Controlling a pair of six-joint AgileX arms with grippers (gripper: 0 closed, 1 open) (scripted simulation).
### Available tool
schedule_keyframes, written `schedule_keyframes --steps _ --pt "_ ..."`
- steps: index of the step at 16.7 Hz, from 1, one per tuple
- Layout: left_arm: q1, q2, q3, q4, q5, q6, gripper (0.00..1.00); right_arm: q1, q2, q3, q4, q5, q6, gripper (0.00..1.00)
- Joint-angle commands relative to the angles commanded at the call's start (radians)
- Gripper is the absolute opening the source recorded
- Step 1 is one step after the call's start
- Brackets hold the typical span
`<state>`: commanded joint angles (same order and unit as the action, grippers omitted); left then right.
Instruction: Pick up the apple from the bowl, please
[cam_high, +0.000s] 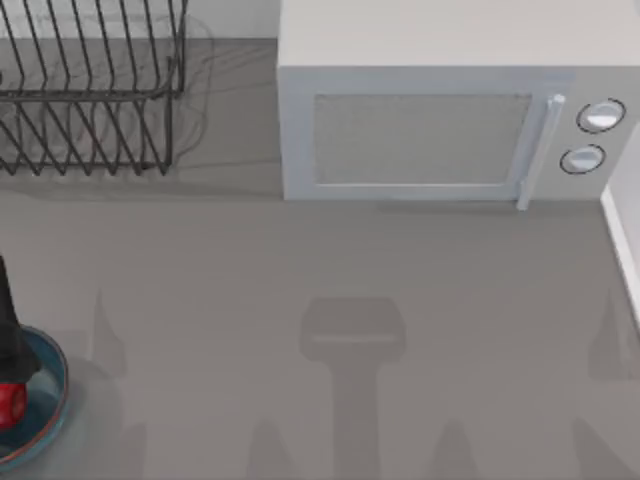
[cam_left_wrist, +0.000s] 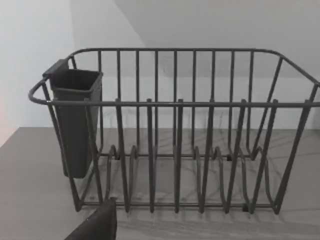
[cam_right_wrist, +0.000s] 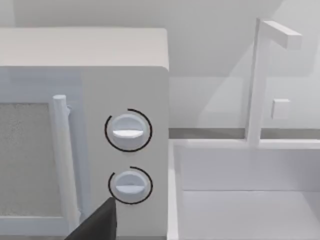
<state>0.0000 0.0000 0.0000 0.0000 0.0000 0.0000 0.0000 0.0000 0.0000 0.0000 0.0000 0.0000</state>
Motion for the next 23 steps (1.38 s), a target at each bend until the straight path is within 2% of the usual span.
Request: schedule_keyframes --steps 4,8,18,23 --pt "0.001 0.013 0.012 -0.013 0.000 0.001 1.00 0.000 0.000 0.000 0.000 0.000 0.000 1.00" --pt "0.010 0.165 0.133 -0.159 0.000 0.013 1.00 0.000 0.000 0.000 0.000 0.000 0.000 1.00" --pt "0.049 1.010 0.647 -0.829 0.000 0.062 1.00 0.000 0.000 0.000 0.000 0.000 0.000 1.00" --pt "0.063 1.287 0.824 -1.058 0.000 0.079 1.00 0.000 0.000 0.000 0.000 0.000 0.000 1.00"
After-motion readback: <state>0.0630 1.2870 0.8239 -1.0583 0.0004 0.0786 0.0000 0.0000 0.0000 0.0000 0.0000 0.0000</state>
